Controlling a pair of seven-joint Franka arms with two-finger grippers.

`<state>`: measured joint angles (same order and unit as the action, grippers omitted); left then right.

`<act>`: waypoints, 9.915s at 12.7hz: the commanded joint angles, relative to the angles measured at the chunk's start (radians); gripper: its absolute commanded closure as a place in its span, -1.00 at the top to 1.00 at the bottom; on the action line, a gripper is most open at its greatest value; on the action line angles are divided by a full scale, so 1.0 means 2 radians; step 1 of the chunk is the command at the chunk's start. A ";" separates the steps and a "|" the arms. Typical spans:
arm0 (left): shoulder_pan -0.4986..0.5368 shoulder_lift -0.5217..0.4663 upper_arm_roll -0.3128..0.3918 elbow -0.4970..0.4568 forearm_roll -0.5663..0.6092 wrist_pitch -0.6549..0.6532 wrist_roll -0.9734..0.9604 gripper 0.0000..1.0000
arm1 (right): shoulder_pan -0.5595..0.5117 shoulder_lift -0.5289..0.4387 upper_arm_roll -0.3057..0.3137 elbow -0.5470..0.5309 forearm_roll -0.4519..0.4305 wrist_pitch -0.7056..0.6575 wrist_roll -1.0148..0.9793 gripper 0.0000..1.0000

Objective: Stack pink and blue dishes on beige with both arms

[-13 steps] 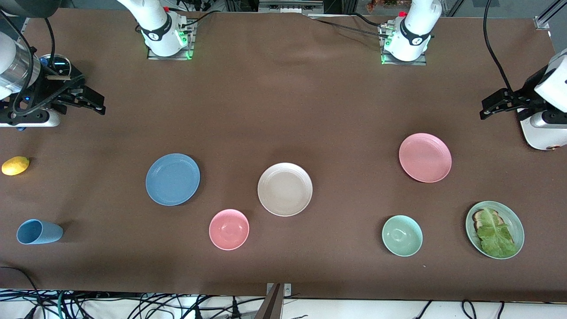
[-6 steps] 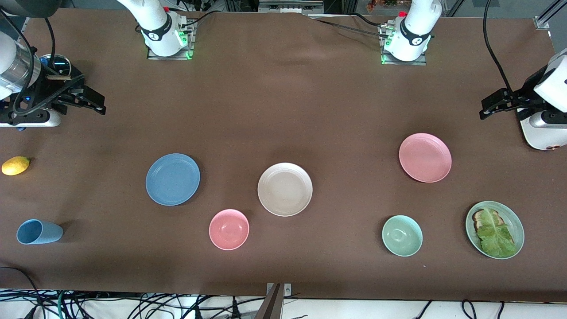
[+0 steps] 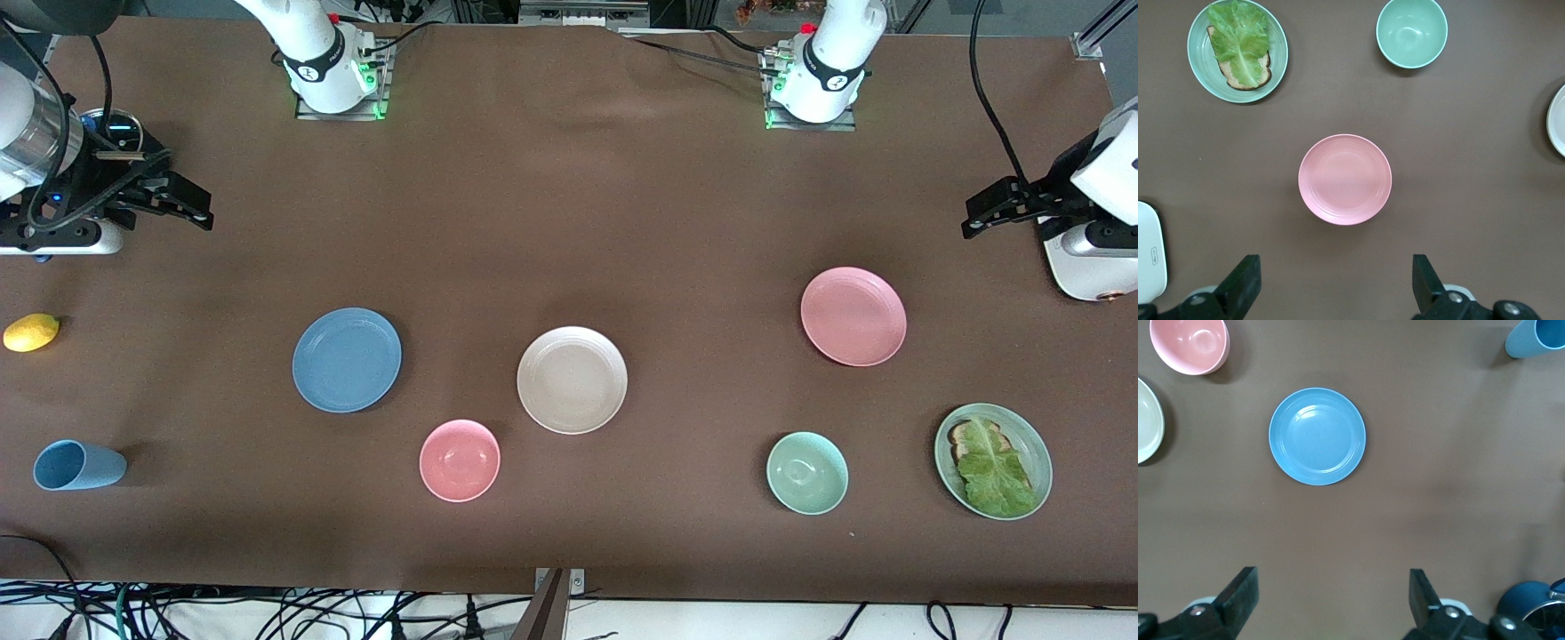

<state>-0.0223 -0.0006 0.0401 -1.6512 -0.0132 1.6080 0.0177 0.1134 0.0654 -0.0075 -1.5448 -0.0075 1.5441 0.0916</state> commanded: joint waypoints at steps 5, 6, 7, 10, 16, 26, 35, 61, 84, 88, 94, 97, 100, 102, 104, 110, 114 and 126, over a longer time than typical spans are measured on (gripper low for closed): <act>0.001 0.001 -0.002 0.007 0.000 -0.021 0.001 1.00 | -0.002 -0.006 0.003 -0.001 0.007 -0.004 -0.001 1.00; 0.001 0.001 -0.002 0.007 0.000 -0.019 0.002 1.00 | -0.002 -0.005 0.001 -0.001 0.007 -0.005 -0.001 1.00; 0.001 0.002 -0.002 0.008 0.000 -0.016 0.002 1.00 | -0.003 -0.004 0.000 -0.001 0.007 -0.004 -0.001 1.00; 0.001 0.002 -0.002 0.008 0.000 -0.003 0.002 1.00 | -0.001 -0.004 0.001 -0.001 0.003 0.000 -0.002 1.00; 0.002 0.003 -0.001 0.009 0.000 0.007 0.001 1.00 | 0.000 -0.003 0.002 0.004 0.001 0.000 -0.004 1.00; 0.001 0.026 -0.004 0.006 0.017 -0.001 -0.004 1.00 | -0.004 -0.002 0.000 0.004 0.003 0.000 -0.009 1.00; 0.014 0.095 0.000 0.007 0.016 0.001 0.002 1.00 | -0.005 0.003 0.000 0.005 0.003 -0.002 -0.014 1.00; 0.086 0.235 -0.004 -0.211 0.027 0.353 0.076 0.90 | -0.005 0.061 -0.009 -0.058 0.005 0.066 -0.078 1.00; 0.079 0.238 -0.070 -0.027 -0.038 0.121 -0.019 -1.00 | -0.011 0.220 -0.028 -0.256 0.008 0.547 -0.093 0.88; 0.070 0.244 -0.139 -0.011 -0.046 0.125 -0.136 -1.00 | -0.011 0.227 -0.027 -0.252 0.018 0.547 -0.090 0.62; -0.066 0.327 -0.142 0.099 -0.061 0.131 -0.299 -1.00 | -0.010 0.224 -0.025 -0.246 0.019 0.538 -0.090 -0.09; -0.108 0.352 -0.142 0.118 -0.062 0.188 -0.352 -1.00 | -0.010 0.224 -0.025 -0.246 0.019 0.538 -0.090 -0.22; -0.141 0.366 -0.141 0.118 -0.061 0.254 -0.396 -1.00 | -0.010 0.225 -0.020 -0.246 0.020 0.538 -0.089 -0.52; -0.162 0.378 -0.139 0.118 -0.059 0.290 -0.421 -1.00 | -0.010 0.225 -0.019 -0.246 0.020 0.537 -0.089 -0.78; -0.171 0.385 -0.138 0.118 -0.056 0.303 -0.428 -1.00 | -0.010 0.223 -0.017 -0.246 0.020 0.529 -0.089 -1.00; -0.165 0.387 -0.135 0.118 -0.045 0.301 -0.421 -0.50 | -0.009 0.215 -0.009 -0.190 0.044 0.433 -0.090 -1.00; -0.161 0.378 -0.130 0.118 -0.046 0.271 -0.424 1.00 | -0.004 0.216 -0.009 -0.077 0.058 0.299 -0.090 -1.00; -0.010 0.299 -0.127 0.112 -0.045 0.080 -0.251 1.00 | 0.123 0.236 0.023 0.023 0.059 0.250 0.187 -1.00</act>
<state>-0.0887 0.6376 -0.2092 -1.4152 -0.1127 1.8134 -0.5673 0.3071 0.5094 0.0421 -1.5155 0.1022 1.9909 0.3422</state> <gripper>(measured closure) 0.000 0.956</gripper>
